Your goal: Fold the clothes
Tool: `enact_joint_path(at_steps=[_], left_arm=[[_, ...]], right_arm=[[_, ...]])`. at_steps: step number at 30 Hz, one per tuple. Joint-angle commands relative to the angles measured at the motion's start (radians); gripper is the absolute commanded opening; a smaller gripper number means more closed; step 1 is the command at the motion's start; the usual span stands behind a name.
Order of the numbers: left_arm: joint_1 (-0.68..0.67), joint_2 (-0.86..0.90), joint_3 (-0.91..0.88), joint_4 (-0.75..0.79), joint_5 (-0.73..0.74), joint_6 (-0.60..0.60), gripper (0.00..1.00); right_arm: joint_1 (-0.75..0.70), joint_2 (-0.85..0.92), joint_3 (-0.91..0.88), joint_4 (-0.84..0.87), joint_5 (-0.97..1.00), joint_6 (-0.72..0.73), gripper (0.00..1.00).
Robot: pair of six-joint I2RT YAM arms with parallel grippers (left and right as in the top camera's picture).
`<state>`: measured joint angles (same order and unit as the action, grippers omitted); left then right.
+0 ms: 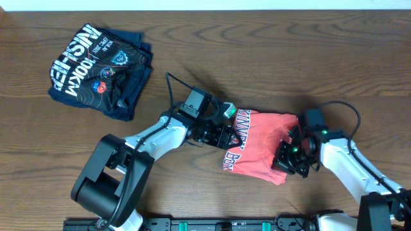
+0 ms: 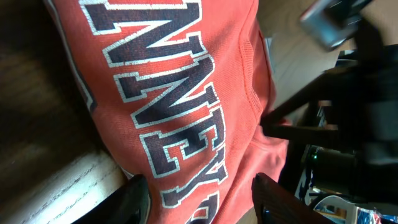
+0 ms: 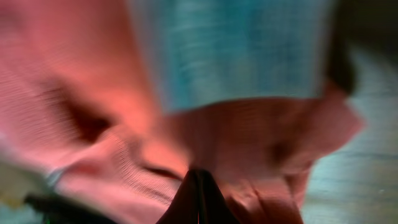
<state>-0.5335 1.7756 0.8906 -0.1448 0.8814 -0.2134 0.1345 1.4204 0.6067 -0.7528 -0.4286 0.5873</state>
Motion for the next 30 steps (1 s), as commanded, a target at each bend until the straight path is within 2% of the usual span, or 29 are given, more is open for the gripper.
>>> enact_joint_path(at_steps=[1,2,4,9,12,19,21,24,27,30], left_arm=[[0.019,-0.062,0.024,0.004,0.012,-0.009,0.59],[0.024,-0.080,0.024,0.000,0.011,-0.009,0.61],[0.034,-0.116,0.024,-0.003,0.011,-0.009,0.72],[0.046,-0.192,0.024,-0.007,-0.019,-0.008,0.78],[0.046,-0.213,0.024,-0.015,-0.055,-0.009,0.80],[0.044,-0.214,0.024,-0.034,-0.089,0.003,0.80],[0.044,-0.214,0.024,-0.039,-0.143,0.007,0.80],[0.043,-0.214,0.023,-0.056,-0.195,0.052,0.81],[0.033,-0.211,0.020,-0.056,-0.194,0.080,0.80],[0.001,-0.205,0.020,-0.048,-0.194,0.142,0.79]], right_arm=[[-0.040,0.008,-0.062,0.051,0.124,0.126,0.01],[-0.065,0.010,-0.073,0.063,0.154,0.137,0.01],[-0.121,0.020,-0.084,0.079,0.198,0.142,0.01],[-0.254,0.044,-0.084,0.139,0.288,0.142,0.01],[-0.288,0.045,-0.083,0.240,0.320,0.142,0.01],[-0.302,0.044,-0.077,0.607,0.476,0.122,0.01],[-0.307,0.043,-0.048,0.663,0.411,0.097,0.01],[-0.308,0.028,0.020,0.632,0.187,-0.018,0.01],[-0.306,0.002,0.087,0.487,-0.052,-0.084,0.01],[-0.289,-0.007,0.109,0.307,-0.152,-0.096,0.01]])
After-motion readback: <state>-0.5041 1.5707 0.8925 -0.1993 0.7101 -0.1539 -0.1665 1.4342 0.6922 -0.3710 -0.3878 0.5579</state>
